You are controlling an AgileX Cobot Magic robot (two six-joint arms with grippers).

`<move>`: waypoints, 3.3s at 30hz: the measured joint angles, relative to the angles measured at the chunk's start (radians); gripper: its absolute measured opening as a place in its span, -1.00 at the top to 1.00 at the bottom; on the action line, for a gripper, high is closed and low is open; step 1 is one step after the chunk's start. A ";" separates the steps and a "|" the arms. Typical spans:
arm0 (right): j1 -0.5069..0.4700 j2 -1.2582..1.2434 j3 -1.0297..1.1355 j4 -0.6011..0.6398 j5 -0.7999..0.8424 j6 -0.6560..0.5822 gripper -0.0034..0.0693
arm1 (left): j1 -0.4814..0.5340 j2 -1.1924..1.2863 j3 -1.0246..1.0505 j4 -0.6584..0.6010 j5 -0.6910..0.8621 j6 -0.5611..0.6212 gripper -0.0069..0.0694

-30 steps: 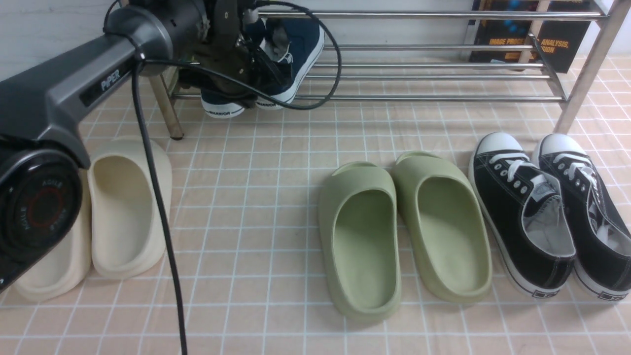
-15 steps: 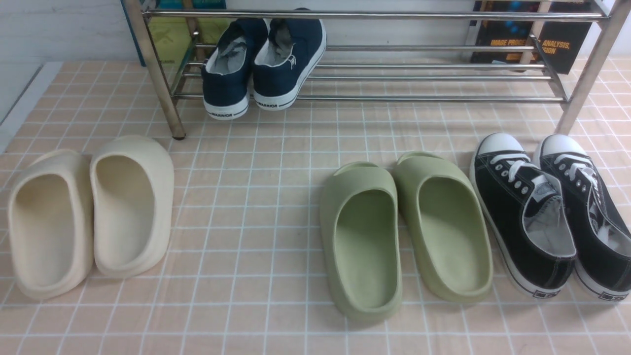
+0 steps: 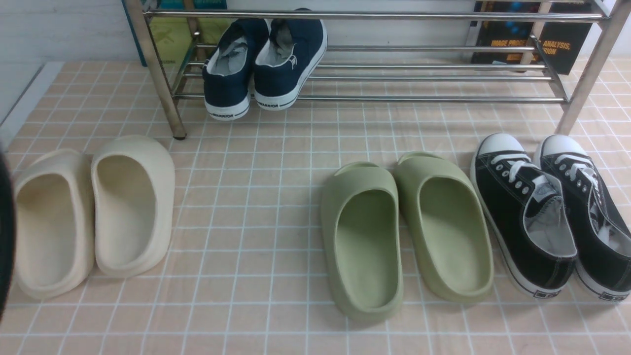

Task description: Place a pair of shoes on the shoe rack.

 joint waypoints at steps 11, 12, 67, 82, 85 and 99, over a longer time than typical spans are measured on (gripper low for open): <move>0.000 0.000 0.000 0.000 0.000 0.000 0.25 | 0.000 -0.161 0.163 0.050 0.049 -0.007 0.72; 0.000 0.000 0.000 0.000 0.000 0.000 0.25 | 0.000 -0.161 0.165 0.072 0.066 -0.007 0.72; 0.000 0.000 0.000 0.000 0.000 0.000 0.25 | 0.396 -0.561 0.971 -0.099 -0.419 0.236 0.76; 0.000 0.000 0.000 0.000 0.000 0.000 0.25 | 0.464 -0.561 0.971 -0.102 -0.419 0.236 0.72; 0.000 0.000 0.000 0.000 0.000 0.000 0.25 | 0.464 -0.561 0.971 -0.104 -0.419 0.236 0.71; 0.000 0.000 0.000 0.000 0.000 0.000 0.25 | 0.464 -0.561 0.971 -0.106 -0.419 0.236 0.68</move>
